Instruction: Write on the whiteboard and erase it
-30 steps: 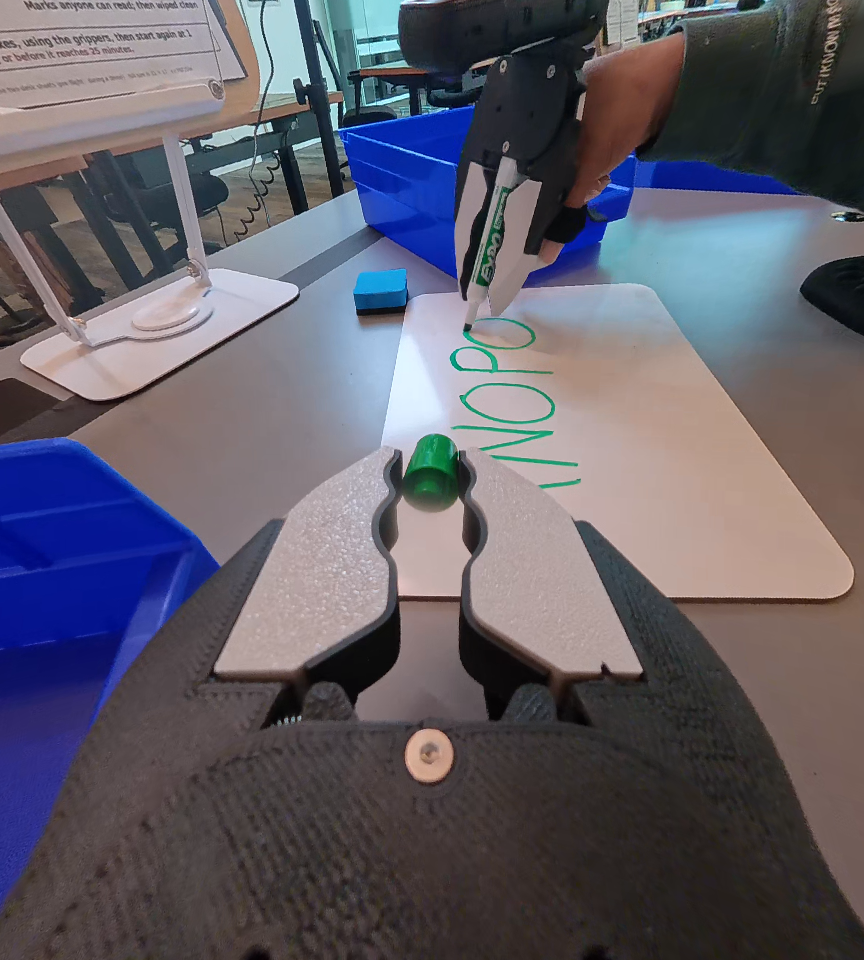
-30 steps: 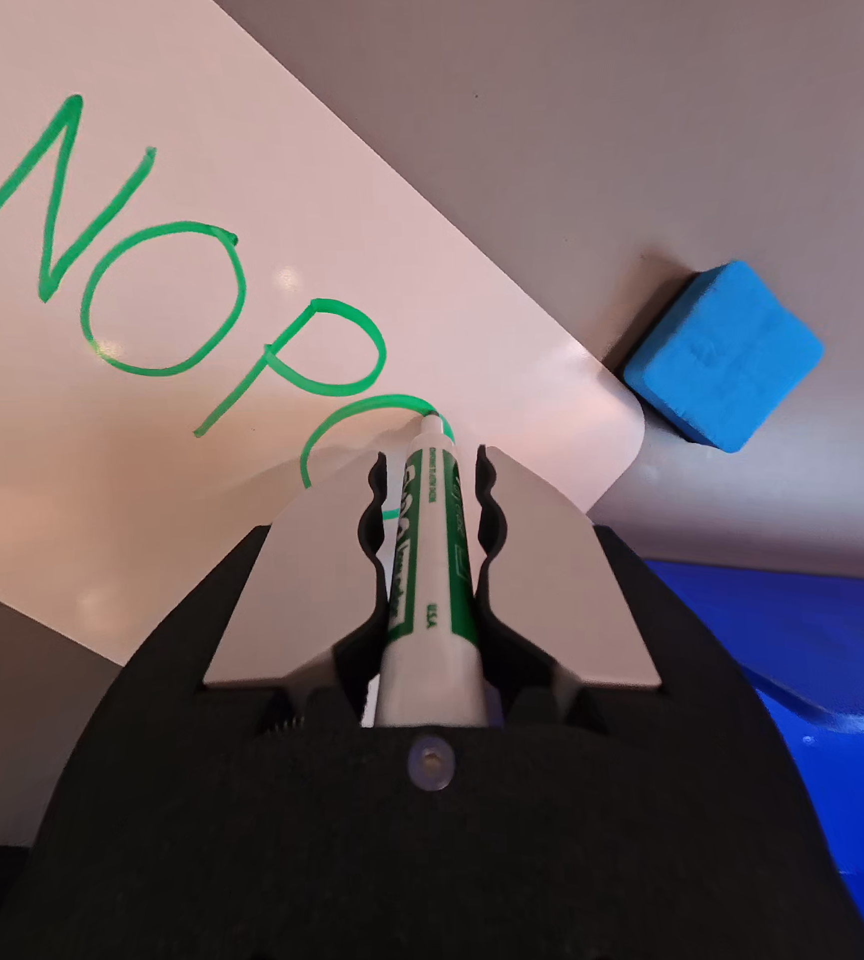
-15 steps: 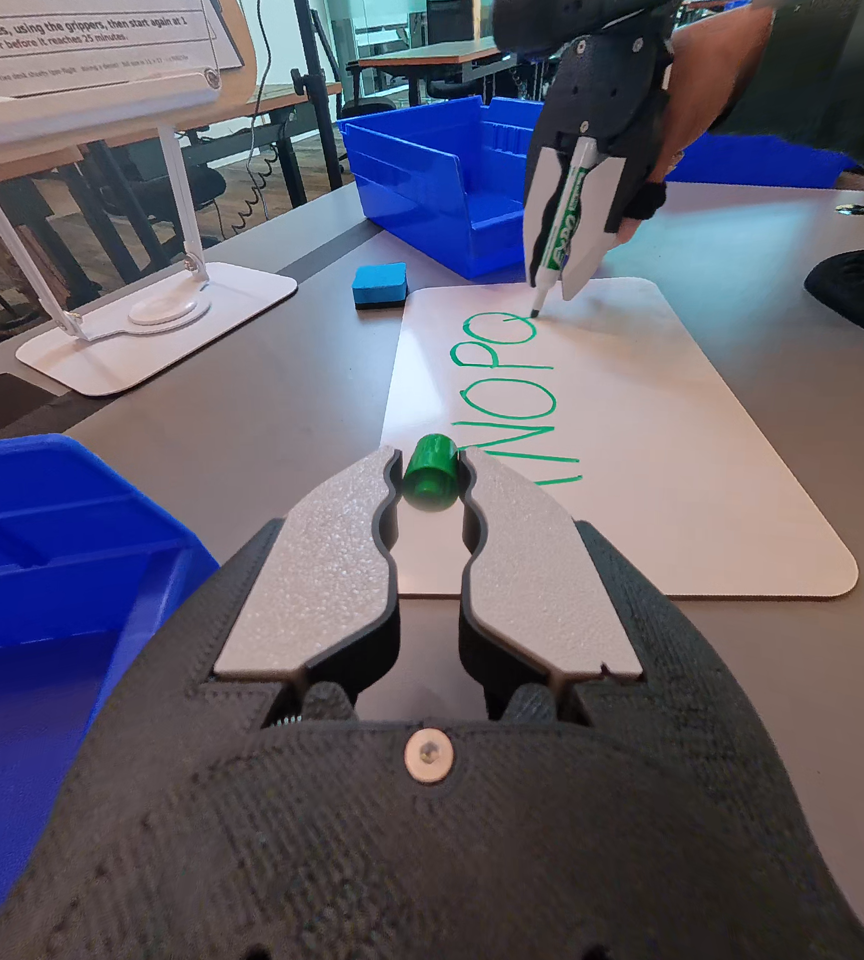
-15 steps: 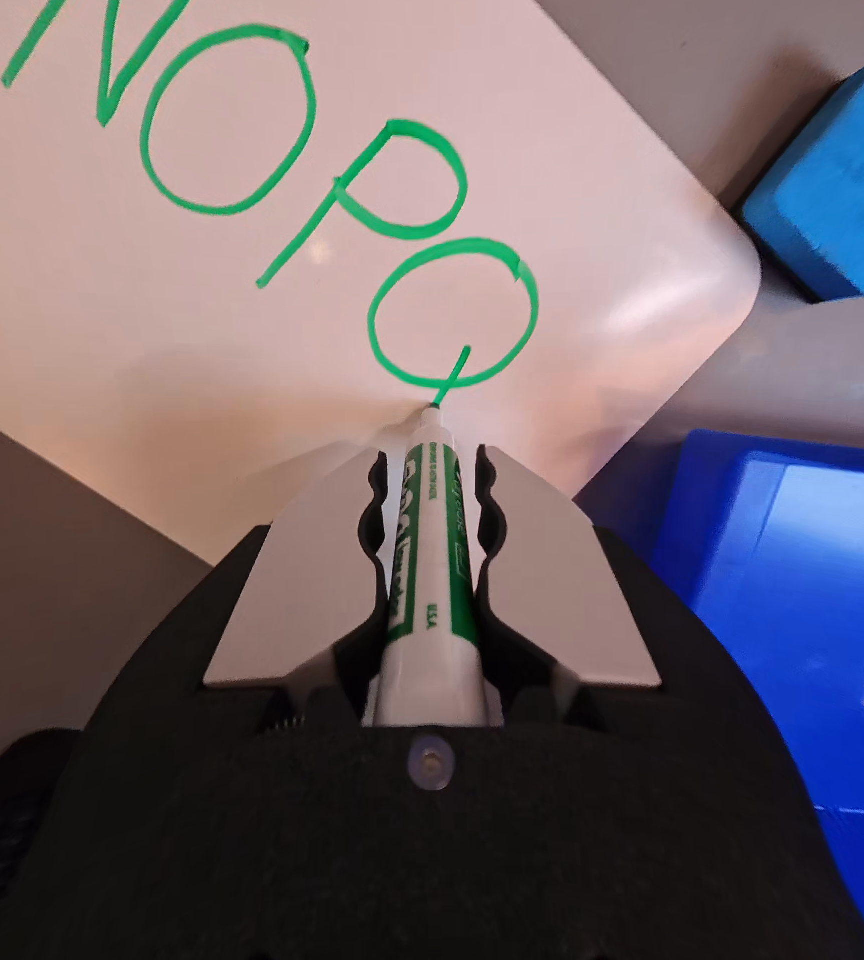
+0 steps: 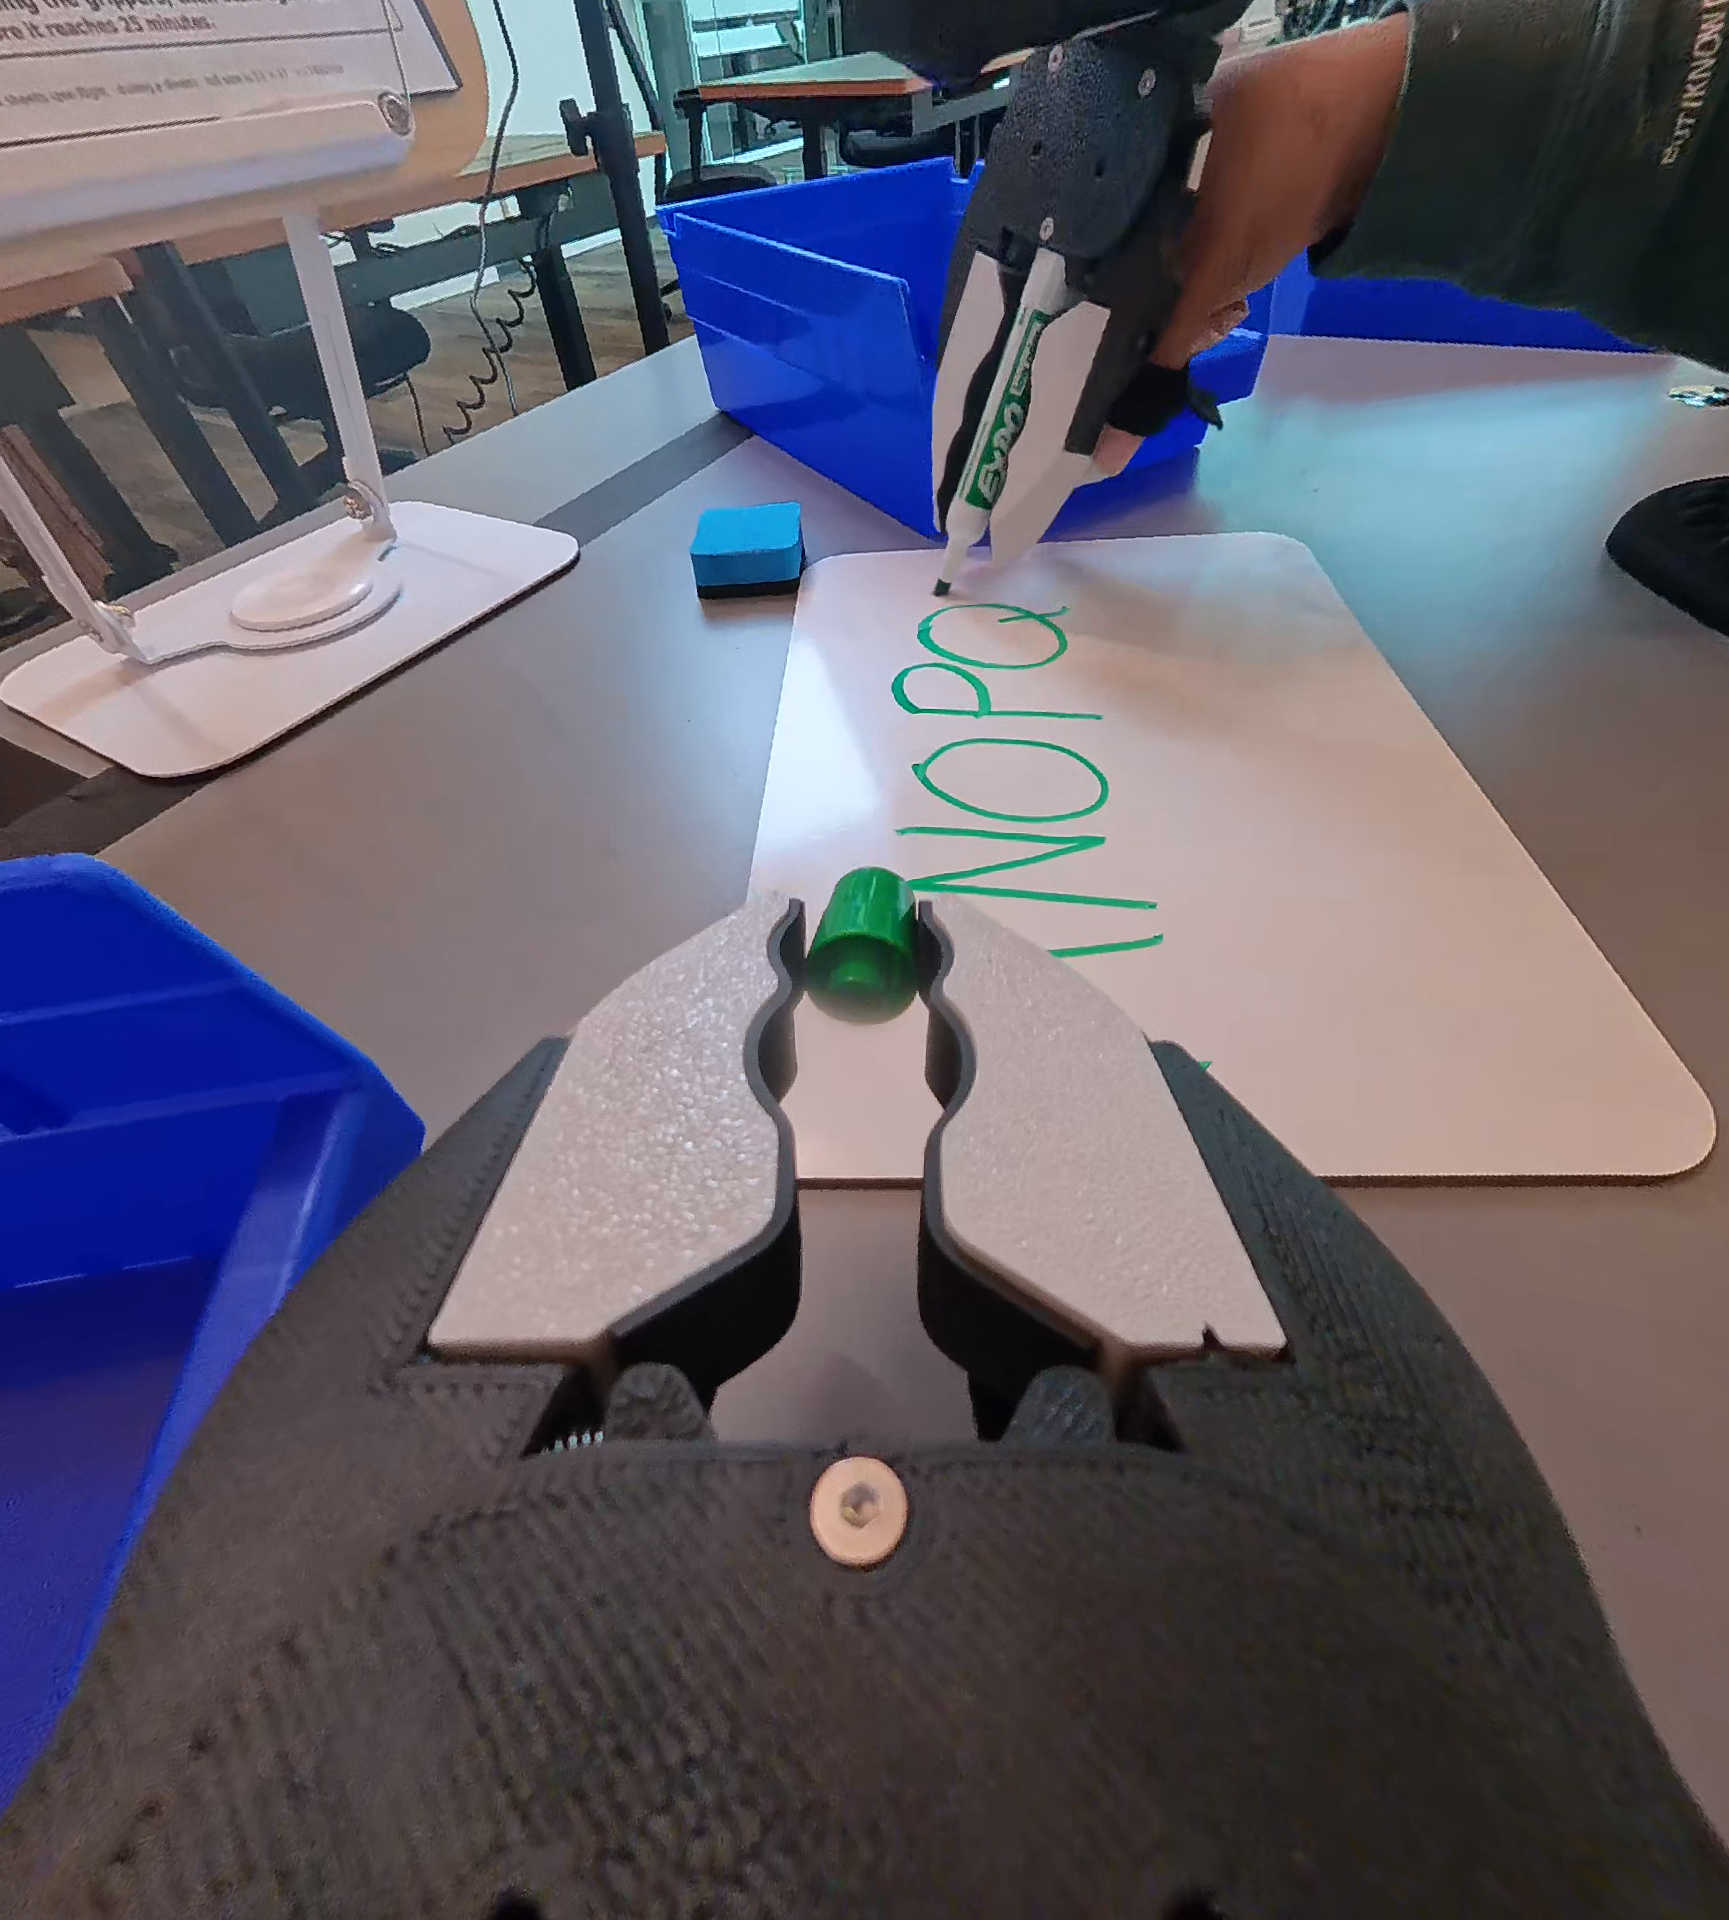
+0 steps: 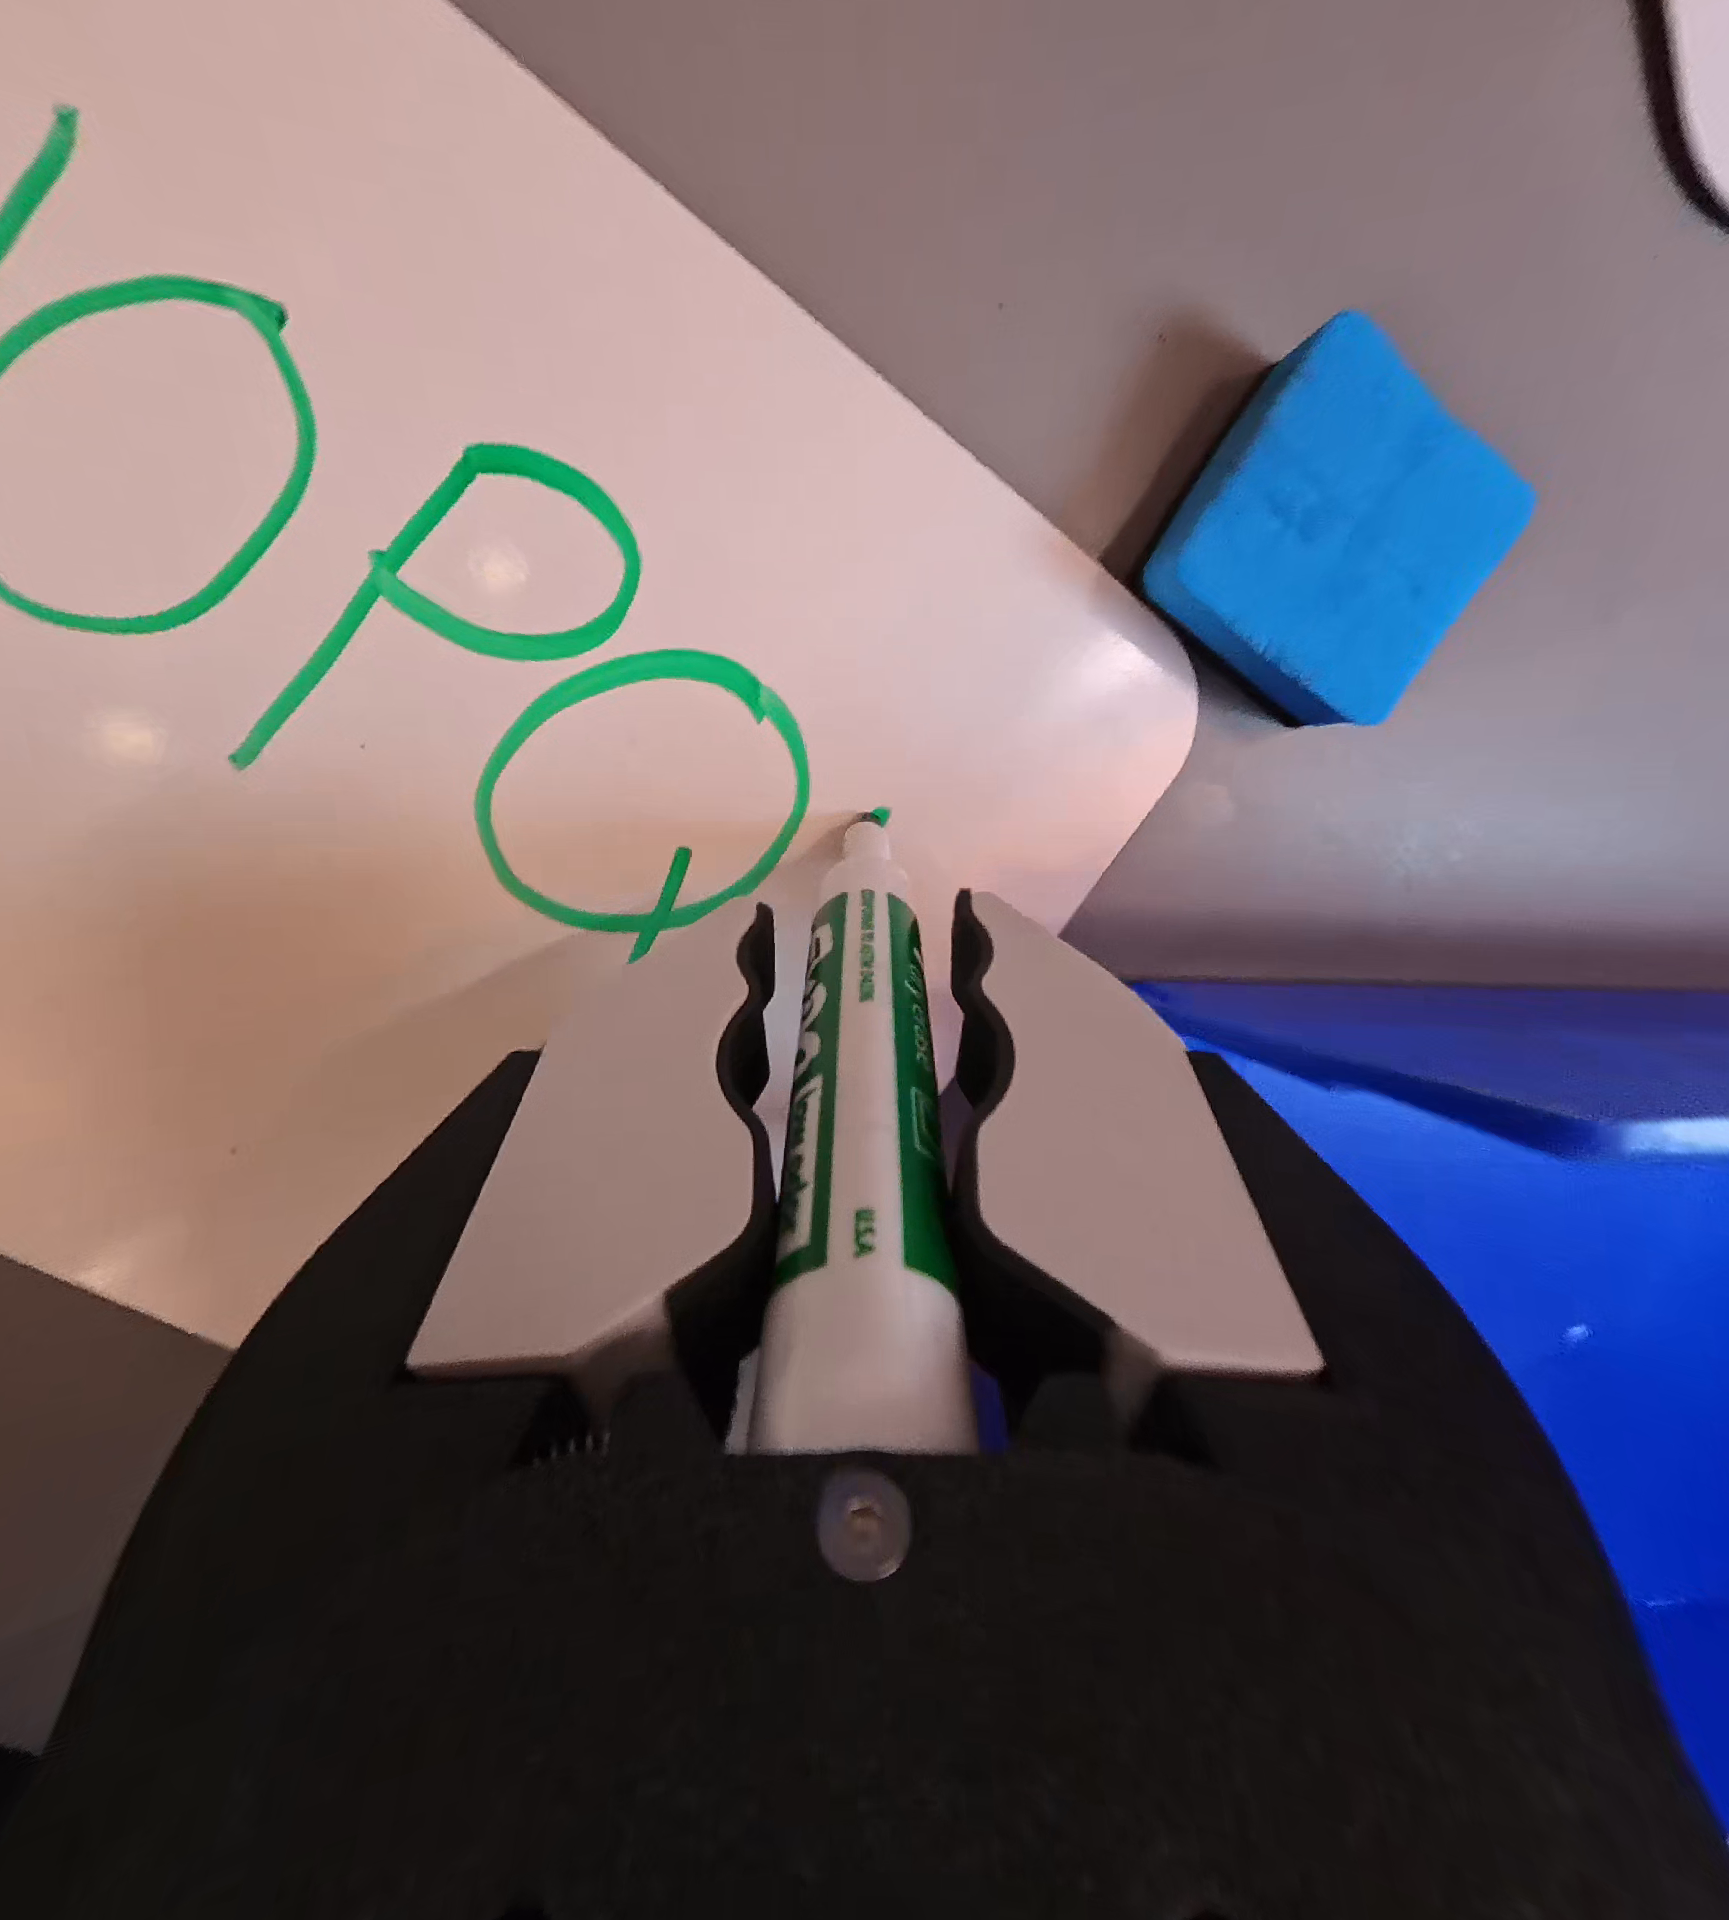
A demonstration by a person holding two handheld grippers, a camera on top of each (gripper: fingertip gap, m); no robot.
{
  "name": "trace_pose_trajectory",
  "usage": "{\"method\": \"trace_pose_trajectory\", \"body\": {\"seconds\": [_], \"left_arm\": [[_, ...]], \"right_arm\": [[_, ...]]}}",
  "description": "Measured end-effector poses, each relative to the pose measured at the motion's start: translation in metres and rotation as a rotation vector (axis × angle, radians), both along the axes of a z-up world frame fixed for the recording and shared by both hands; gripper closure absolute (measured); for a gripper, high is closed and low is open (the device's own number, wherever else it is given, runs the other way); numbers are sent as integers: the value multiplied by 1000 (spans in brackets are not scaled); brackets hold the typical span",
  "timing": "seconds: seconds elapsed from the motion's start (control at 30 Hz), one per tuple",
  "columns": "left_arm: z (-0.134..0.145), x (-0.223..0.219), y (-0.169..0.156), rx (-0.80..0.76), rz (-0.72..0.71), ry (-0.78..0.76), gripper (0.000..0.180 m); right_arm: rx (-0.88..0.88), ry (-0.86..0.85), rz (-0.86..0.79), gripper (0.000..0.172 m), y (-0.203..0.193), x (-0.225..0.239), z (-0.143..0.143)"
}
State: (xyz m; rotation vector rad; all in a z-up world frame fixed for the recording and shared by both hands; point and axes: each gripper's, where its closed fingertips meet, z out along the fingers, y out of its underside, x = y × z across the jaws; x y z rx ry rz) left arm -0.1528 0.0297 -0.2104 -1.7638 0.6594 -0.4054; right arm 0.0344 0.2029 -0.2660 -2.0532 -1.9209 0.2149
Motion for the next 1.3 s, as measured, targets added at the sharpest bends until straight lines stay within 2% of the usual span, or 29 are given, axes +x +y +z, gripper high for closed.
{"method": "trace_pose_trajectory", "body": {"seconds": [0.2, 0.43, 0.67, 0.77, 0.93, 1.03, 1.2, 1.27, 1.3], "left_arm": [[2, 2, 0, 5, -5, 8, 160], [2, 4, -1, 10, -5, 15, 160], [2, 1, 0, 3, -6, 8, 160], [2, 3, -1, 6, -10, 14, 160], [1, 5, -1, 5, -15, 19, 160], [1, 6, -1, 4, -15, 23, 160], [3, 5, -2, 9, -15, 20, 160], [2, 7, -2, 7, -23, 22, 160], [3, 9, -3, 16, -31, 29, 160]], "right_arm": [[-79, -81, 46, 137, -34, 32, 1], [2, 35, 2, 138, -9, 2, 7], [77, -5, -46, 138, 14, 3, 0], [63, -17, -56, 138, 11, 13, 0], [-2, 3, -4, 137, -18, 14, 0], [55, -31, -17, 137, -12, 20, 0], [41, -69, -67, 137, -9, 51, 0], [41, -46, -62, 137, -16, 55, 2], [53, 24, -50, 137, -21, 49, 8]]}}
